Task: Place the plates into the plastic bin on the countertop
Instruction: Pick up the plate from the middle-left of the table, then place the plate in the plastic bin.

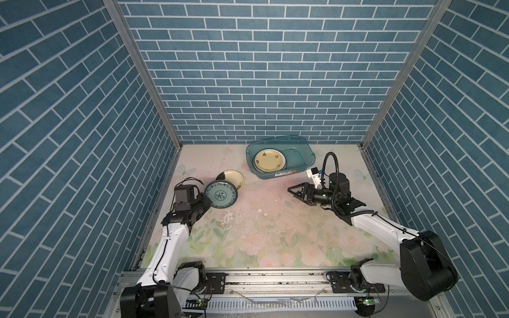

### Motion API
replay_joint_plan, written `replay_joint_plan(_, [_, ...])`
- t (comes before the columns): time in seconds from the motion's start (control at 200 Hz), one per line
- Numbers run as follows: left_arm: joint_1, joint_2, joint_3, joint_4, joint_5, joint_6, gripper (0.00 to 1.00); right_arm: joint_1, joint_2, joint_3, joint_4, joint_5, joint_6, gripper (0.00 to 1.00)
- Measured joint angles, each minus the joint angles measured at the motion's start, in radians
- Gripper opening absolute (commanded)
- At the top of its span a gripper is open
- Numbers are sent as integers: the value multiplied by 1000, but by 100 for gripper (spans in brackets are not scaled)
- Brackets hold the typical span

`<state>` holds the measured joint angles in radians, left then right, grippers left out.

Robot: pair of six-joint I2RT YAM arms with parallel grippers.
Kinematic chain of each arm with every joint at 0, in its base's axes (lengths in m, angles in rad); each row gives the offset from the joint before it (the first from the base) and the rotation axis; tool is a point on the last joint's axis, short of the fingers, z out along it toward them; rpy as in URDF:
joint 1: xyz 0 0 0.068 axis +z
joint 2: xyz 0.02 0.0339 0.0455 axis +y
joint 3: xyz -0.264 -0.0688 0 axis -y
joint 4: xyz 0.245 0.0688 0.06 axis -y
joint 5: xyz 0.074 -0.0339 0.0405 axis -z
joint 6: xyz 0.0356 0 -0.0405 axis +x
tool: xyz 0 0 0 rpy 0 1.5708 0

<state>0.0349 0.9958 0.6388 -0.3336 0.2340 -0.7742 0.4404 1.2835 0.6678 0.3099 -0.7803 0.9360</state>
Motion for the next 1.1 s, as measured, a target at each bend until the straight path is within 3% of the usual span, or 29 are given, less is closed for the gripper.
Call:
replay_joint_plan(0.235, [-228, 104, 135, 6, -116, -11, 0, 0, -87, 0, -80, 60, -43, 86])
replay_joint_plan(0.39, [-315, 205, 200, 14, -164, -11, 0, 0, -143, 1, -162, 109, -87, 86])
replay_joint_plan(0.69, [-387, 361, 319, 48, -190, -11, 0, 0, -245, 7, -329, 229, -152, 88])
replay_joint_plan(1.1, [-396, 522, 492, 69, -225, 19, 0, 0, -310, 7, -412, 329, -183, 88])
